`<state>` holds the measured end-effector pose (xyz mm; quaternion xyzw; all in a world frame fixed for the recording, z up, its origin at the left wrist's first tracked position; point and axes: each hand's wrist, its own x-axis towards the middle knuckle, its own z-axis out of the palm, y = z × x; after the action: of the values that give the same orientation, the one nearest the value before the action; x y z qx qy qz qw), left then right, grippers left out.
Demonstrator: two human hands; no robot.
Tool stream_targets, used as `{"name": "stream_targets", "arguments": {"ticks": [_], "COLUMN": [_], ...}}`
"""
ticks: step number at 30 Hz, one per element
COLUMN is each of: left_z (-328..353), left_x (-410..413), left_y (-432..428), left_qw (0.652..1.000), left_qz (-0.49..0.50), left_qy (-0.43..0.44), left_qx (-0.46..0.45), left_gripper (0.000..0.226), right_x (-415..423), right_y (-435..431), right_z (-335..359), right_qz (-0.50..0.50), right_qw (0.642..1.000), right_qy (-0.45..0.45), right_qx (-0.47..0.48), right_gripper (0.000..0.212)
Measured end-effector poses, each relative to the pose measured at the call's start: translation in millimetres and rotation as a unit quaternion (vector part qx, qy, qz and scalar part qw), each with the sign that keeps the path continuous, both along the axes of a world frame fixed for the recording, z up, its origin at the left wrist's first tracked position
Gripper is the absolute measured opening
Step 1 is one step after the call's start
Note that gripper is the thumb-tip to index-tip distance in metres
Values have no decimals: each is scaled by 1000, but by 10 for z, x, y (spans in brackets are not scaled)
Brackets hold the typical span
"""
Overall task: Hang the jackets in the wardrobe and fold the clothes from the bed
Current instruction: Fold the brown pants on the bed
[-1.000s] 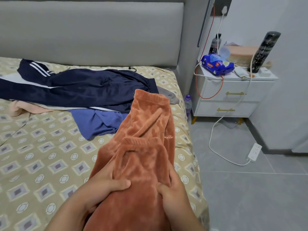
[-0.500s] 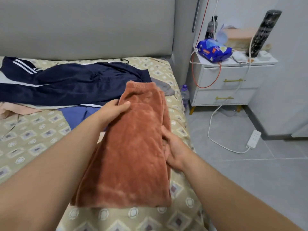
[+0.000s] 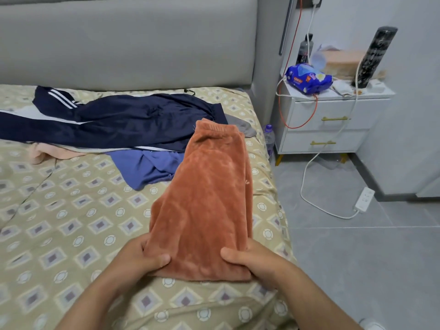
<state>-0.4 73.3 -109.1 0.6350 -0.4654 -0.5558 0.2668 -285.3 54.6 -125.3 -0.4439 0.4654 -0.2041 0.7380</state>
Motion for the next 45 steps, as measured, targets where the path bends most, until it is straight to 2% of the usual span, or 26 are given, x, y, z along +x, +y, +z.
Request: {"name": "stream_targets", "arguments": {"ticks": [2,4,6,7,9,11,13,15,19,21,22,25,26,28,30,33,35,37,39,41,43,45], "left_z": [-34,-56,-59,-43,-26,7,49,27,-21,32,42,11,1,-24,-6,21,58,61,25,-75,-161,-209], "left_x": [-42,-98,-161,-189,-230,-285,-371,-452,-585,-651,-661,-659,-670,-687,-711,-720,-712,-690,-647,-590,-562,-566], "left_y": [-17,-17,0,0,5,83,223,408,861,1120,1247,1643,1767,1960,2077,2089,2079,2116,2291,2548,2745,2773], "left_qw": [1000,1000,999,998,997,998,998,996,994,992,990,988,988,986,987,987,991,997,999,999,998,998], "left_qz": [6,19,42,53,64,56,40,31,43,36,27,-4,-16,-47,-40,39,47,30,27,49,48,59], "left_qy": [6,9,-7,-17,-36,-37,-29,-59,-82,-108,-124,-133,-129,-138,-153,-154,-124,-73,-18,0,-19,-15], "left_qx": [-6,-9,-14,-21,-20,4,38,60,57,57,58,78,87,81,38,-4,-4,5,2,-9,-20,-28], "left_gripper": [61,41,19,16,18,20,22,28,34,27,27,52,54,42,35,40,37,43,53,63,63,54], "right_x": [-82,-102,-69,-34,31,66,31,-50,-234,-296,-315,-378,-408,-466,-519,-590,-627,-631,-610,-566,-512,-460], "right_y": [110,197,259,296,348,435,557,694,973,1106,1181,1437,1507,1629,1689,1681,1644,1606,1584,1560,1531,1511], "right_z": [-7,13,12,24,50,19,27,60,115,134,169,287,278,275,262,208,178,222,268,282,300,313], "right_qz": [30,47,18,-14,-88,-146,-173,-175,-133,-89,-64,29,57,94,83,34,17,66,144,189,189,152], "right_qw": [999,996,991,988,984,979,974,970,969,969,969,971,969,965,965,969,979,985,976,965,964,970], "right_qy": [21,65,107,123,128,136,147,168,208,230,236,239,240,244,247,242,203,161,160,180,186,184], "right_qx": [-12,-42,-79,-97,-83,-42,-18,-11,-10,-24,-30,-14,-11,-19,-36,-34,-22,-11,-19,-32,-30,-37], "right_gripper": [77,59,54,51,44,51,58,54,66,70,65,42,40,39,50,59,69,82,75,66,50,31]}}
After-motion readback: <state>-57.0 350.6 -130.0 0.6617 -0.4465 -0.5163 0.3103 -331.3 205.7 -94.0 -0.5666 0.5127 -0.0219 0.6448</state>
